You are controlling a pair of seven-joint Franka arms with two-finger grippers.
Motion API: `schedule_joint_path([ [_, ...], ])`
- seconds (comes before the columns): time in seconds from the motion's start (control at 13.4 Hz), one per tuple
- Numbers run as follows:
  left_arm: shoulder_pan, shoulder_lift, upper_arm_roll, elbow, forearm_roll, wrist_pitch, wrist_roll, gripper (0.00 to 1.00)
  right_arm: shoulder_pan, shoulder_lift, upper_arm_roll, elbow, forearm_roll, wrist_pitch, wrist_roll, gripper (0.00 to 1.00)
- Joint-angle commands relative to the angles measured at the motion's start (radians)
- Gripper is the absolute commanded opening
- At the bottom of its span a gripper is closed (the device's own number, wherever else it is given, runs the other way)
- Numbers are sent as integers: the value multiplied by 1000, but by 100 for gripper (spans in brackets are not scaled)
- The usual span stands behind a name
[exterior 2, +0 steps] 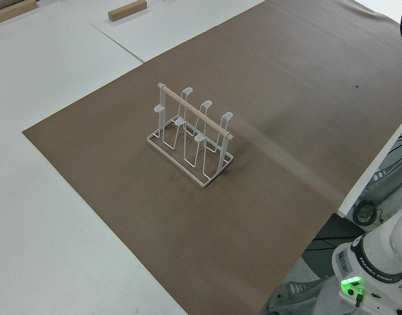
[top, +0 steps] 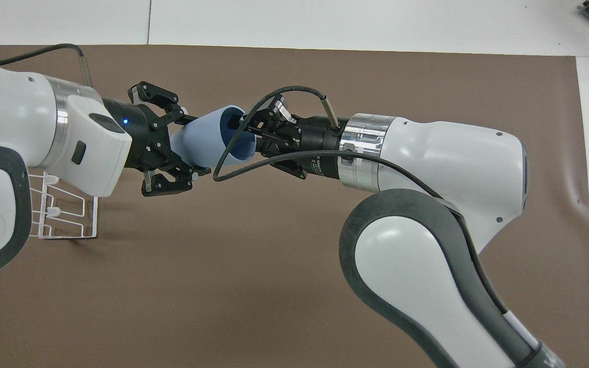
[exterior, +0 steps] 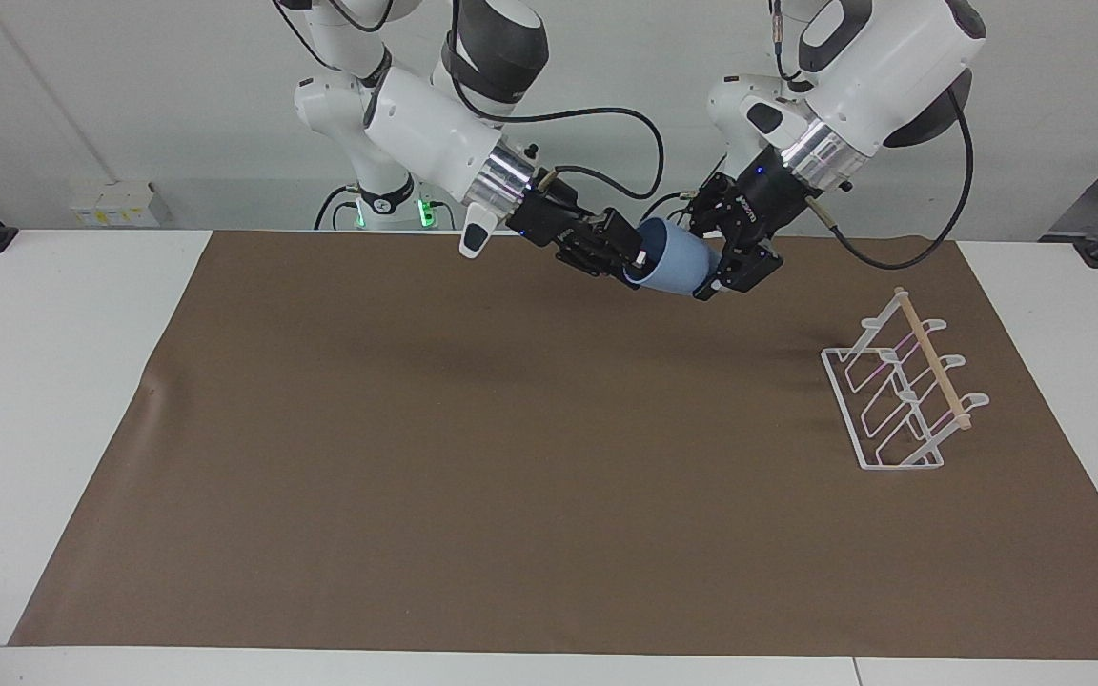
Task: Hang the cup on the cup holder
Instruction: 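Close the left gripper on the cup while the right gripper releases, then move the cup toward the rack while the right gripper withdraws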
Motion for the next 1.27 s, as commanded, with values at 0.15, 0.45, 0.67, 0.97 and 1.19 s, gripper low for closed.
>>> schedule_joint_path([
  [0.15, 9, -26, 17, -24, 75, -41, -6, 0, -1, 20, 3, 26, 16, 27, 6, 42],
  [0.45, 38, -26, 18, -24, 170, -66, -6, 0, -1, 20, 3, 28, 14, 28, 6, 42],
  [0.67, 52, -26, 18, -24, 277, -69, -6, 0, -1, 20, 3, 28, 11, 27, 6, 42],
  [0.97, 49, -21, 17, -16, 555, -54, -3, 0, -1, 20, 0, 26, -21, 27, -40, 32],
  [1.19, 25, -23, 12, -15, 820, -70, -3, 0, -18, 26, 0, 8, -297, -4, -326, 27],
])
